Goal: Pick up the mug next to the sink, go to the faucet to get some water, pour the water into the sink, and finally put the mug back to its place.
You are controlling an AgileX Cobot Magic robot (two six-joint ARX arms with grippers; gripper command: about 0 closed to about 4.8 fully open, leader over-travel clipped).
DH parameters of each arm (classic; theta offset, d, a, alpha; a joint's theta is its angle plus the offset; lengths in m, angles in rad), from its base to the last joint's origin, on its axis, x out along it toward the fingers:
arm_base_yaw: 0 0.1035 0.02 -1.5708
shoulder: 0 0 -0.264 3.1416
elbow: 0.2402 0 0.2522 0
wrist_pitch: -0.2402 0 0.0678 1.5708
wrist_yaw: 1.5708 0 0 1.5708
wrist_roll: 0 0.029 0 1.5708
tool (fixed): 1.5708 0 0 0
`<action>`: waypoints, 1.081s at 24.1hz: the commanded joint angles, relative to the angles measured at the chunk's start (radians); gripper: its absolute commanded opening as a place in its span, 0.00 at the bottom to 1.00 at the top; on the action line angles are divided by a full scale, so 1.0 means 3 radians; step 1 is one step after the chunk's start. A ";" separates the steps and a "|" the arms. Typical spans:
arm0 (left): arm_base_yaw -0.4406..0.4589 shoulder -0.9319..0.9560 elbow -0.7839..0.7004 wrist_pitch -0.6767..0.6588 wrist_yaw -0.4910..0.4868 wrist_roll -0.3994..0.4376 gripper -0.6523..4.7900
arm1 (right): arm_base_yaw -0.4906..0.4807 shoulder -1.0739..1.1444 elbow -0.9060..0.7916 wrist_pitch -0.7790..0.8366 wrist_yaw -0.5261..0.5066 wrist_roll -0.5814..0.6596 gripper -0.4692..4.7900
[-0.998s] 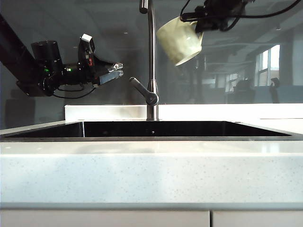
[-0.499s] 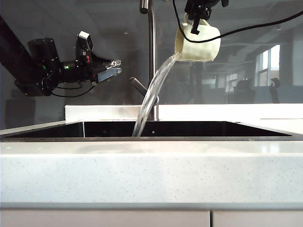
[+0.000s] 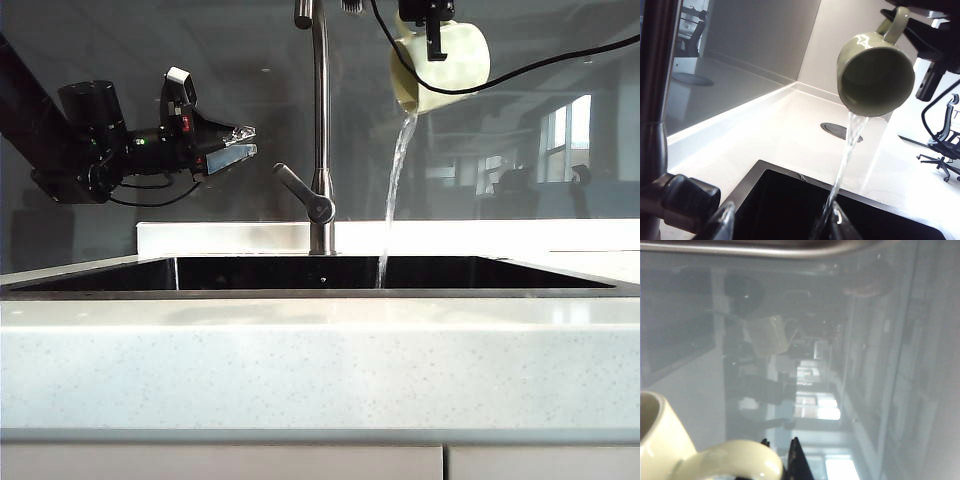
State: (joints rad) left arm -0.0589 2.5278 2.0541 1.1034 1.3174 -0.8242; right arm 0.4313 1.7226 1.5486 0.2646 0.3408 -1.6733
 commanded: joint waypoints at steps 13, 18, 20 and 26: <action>-0.0017 -0.0025 0.0027 0.0043 0.0013 -0.0011 0.56 | 0.0083 -0.0066 0.0046 0.0205 0.0673 0.1522 0.09; -0.0017 -0.0025 0.0027 0.0045 0.0011 -0.0046 0.56 | -0.0217 -0.0280 0.0004 -0.0868 0.0183 0.3955 0.09; -0.0018 -0.0025 0.0027 0.0045 0.0014 -0.0086 0.56 | -0.0472 -0.0393 -0.0207 -0.0874 -0.0206 0.4662 0.09; -0.0025 -0.0025 0.0033 0.0043 -0.0095 -0.0156 0.56 | -0.1249 -0.0932 -0.1761 0.0432 -0.0788 0.5615 0.09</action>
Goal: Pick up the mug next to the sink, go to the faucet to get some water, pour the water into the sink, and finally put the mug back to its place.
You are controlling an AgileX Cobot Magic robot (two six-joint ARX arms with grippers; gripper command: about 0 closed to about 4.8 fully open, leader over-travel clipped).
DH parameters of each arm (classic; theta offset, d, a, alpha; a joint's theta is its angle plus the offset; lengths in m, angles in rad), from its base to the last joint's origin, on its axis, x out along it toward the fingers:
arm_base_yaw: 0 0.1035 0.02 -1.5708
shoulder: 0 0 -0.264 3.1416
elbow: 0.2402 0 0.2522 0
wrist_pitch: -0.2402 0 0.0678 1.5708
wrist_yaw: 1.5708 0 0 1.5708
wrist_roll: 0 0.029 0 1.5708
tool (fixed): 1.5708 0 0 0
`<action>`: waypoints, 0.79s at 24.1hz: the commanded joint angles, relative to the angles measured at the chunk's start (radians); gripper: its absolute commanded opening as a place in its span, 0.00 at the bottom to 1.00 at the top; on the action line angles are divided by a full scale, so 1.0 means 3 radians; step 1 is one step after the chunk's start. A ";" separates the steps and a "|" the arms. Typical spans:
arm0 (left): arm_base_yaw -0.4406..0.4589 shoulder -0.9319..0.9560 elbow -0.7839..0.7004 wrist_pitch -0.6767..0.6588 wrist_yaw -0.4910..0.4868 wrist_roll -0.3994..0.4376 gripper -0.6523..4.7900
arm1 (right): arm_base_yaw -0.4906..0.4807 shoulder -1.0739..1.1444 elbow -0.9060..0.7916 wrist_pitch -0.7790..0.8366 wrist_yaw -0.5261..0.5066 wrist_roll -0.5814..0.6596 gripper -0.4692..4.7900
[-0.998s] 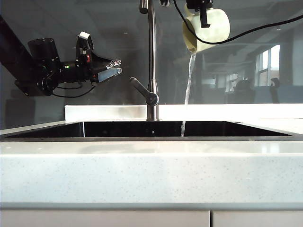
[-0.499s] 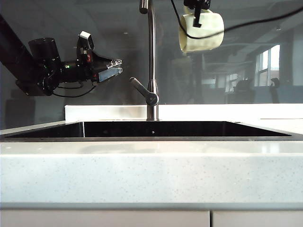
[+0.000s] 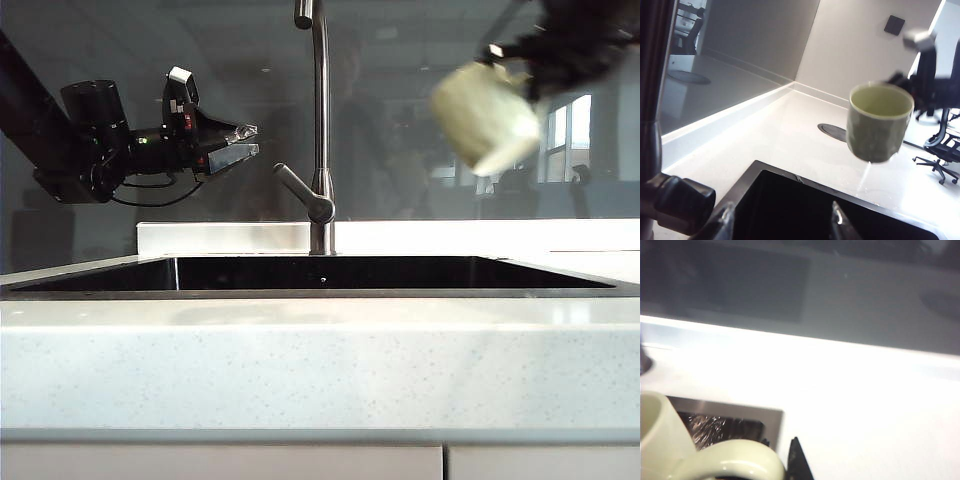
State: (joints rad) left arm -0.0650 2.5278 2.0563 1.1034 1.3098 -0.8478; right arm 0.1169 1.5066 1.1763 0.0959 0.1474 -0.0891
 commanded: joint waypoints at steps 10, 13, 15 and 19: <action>-0.0013 -0.0025 0.0033 0.0043 -0.0142 -0.0081 0.56 | -0.0862 -0.0140 -0.2185 0.3166 -0.0233 0.0673 0.09; -0.0013 -0.0025 0.0033 0.0043 -0.0170 -0.0083 0.56 | -0.0951 0.0027 -0.2279 0.3260 -0.0277 0.0806 0.09; -0.0018 -0.0025 0.0034 0.0043 -0.0177 -0.0083 0.56 | -0.0952 0.0121 -0.2305 0.3394 -0.0278 0.0811 0.09; -0.0039 -0.0024 0.0033 0.0042 -0.0175 -0.0080 0.56 | -0.0940 0.0407 -0.2332 0.3854 -0.0351 0.0838 0.09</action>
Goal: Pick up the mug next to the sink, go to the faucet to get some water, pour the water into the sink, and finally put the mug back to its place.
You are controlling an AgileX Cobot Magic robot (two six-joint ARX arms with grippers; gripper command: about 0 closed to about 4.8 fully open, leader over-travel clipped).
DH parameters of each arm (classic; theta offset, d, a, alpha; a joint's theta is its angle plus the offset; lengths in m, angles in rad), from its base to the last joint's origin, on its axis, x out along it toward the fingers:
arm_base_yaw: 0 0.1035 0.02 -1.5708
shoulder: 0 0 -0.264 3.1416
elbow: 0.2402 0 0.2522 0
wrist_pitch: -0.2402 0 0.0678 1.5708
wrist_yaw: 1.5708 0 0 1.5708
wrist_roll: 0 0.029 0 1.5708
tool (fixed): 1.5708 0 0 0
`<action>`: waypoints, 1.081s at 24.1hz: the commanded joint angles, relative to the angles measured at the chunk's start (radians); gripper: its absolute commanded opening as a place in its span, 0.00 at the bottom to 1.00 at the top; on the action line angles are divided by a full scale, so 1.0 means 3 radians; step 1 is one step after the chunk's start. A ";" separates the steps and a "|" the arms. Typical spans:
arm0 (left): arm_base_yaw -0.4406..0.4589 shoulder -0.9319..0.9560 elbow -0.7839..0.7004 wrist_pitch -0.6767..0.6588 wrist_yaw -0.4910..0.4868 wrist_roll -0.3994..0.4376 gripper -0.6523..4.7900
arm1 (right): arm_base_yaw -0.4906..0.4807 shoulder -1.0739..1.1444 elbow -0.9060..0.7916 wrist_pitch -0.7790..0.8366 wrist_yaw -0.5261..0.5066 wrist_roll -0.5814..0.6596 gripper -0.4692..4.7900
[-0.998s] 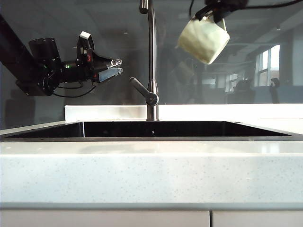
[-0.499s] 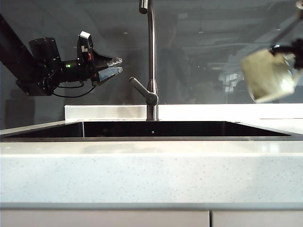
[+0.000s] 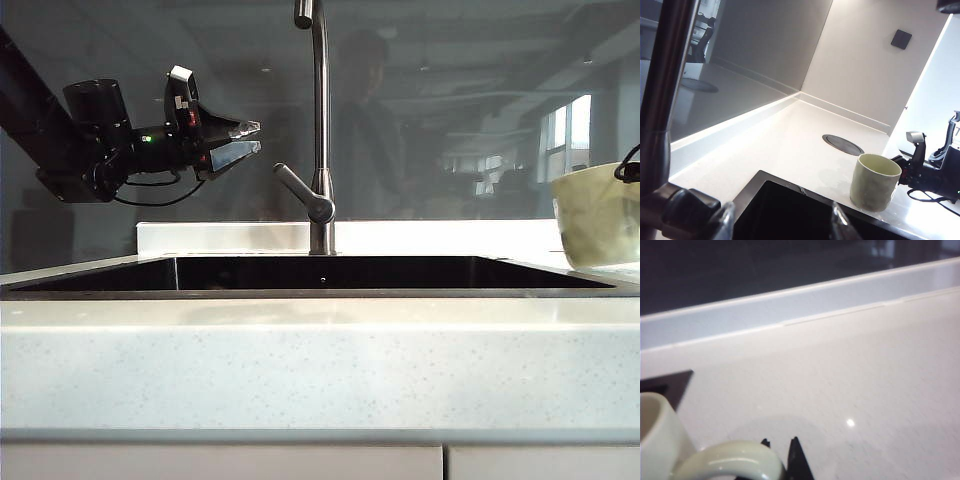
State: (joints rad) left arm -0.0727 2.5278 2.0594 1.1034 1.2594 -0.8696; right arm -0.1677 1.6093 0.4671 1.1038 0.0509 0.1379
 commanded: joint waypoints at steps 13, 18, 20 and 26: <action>-0.0031 -0.0024 0.0023 0.0042 0.0076 -0.0009 0.56 | 0.0018 0.0610 0.0013 0.0932 -0.0006 0.0089 0.09; -0.0031 -0.0024 0.0023 0.0042 0.0079 -0.0005 0.56 | 0.0018 0.0626 0.0009 0.0946 -0.0013 0.0088 0.09; -0.0029 -0.0024 0.0023 0.0042 0.0079 -0.0006 0.56 | 0.0018 0.0626 0.0005 0.0899 -0.0014 0.0088 0.09; -0.0031 -0.0024 0.0022 0.0042 0.0078 -0.0006 0.56 | 0.0010 0.0626 -0.0179 0.0866 -0.0005 0.0062 0.17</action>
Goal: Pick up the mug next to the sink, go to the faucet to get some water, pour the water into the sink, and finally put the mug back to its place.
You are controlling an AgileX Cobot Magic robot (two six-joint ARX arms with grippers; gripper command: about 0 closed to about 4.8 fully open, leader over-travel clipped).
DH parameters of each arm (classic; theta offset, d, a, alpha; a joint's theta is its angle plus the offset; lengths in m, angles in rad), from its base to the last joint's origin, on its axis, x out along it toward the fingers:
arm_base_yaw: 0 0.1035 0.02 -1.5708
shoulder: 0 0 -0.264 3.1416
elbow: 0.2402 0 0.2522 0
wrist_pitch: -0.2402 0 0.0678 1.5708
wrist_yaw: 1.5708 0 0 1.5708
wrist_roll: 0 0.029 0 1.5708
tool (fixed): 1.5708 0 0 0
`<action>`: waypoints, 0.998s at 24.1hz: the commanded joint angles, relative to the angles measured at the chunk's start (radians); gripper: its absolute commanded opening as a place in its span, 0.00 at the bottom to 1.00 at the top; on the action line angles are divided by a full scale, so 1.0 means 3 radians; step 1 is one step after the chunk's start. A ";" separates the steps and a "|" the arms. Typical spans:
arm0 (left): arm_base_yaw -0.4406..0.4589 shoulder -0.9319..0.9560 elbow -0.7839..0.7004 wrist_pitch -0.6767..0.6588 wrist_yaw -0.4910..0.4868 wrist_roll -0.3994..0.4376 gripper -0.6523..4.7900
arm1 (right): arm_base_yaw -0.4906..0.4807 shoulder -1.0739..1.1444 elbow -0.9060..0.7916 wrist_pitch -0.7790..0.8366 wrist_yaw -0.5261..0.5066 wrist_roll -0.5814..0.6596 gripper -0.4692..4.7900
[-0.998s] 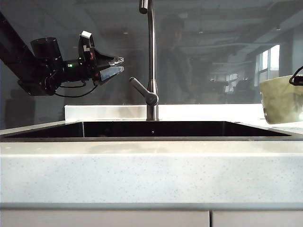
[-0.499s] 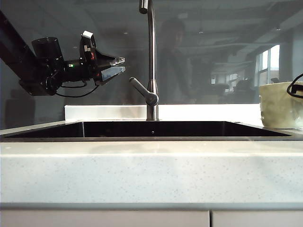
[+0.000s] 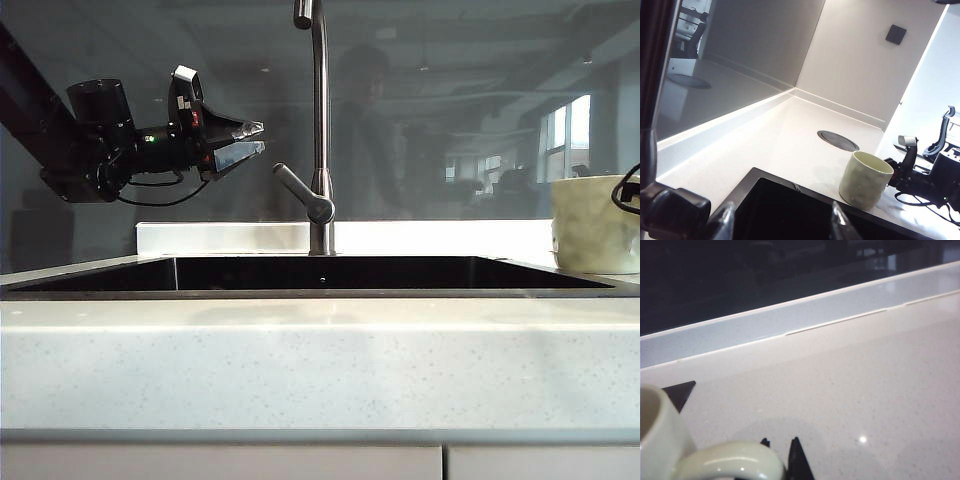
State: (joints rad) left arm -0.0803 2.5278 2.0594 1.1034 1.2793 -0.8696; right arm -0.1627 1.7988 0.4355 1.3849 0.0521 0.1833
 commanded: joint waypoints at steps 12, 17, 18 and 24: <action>-0.0010 -0.0024 0.0009 0.0042 0.0071 -0.0097 0.56 | -0.0003 -0.0008 -0.0086 -0.0086 -0.0019 -0.0089 0.32; -0.0010 -0.0024 0.0009 0.0045 0.0079 -0.0106 0.57 | -0.0003 -0.0034 -0.0328 0.0083 -0.0009 -0.0086 0.43; -0.0010 -0.0024 0.0009 0.0045 0.0076 -0.0108 0.57 | -0.0003 -0.0045 -0.0355 0.0084 -0.0009 -0.0086 0.43; -0.0010 -0.0024 0.0009 0.0046 0.0088 -0.0224 0.57 | -0.0001 -0.0062 -0.0367 0.0085 -0.0009 -0.0086 0.43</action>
State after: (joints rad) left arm -0.0818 2.5278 2.0583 1.1034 1.2991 -0.9195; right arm -0.1619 1.7855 0.3241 1.4075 0.0425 0.1608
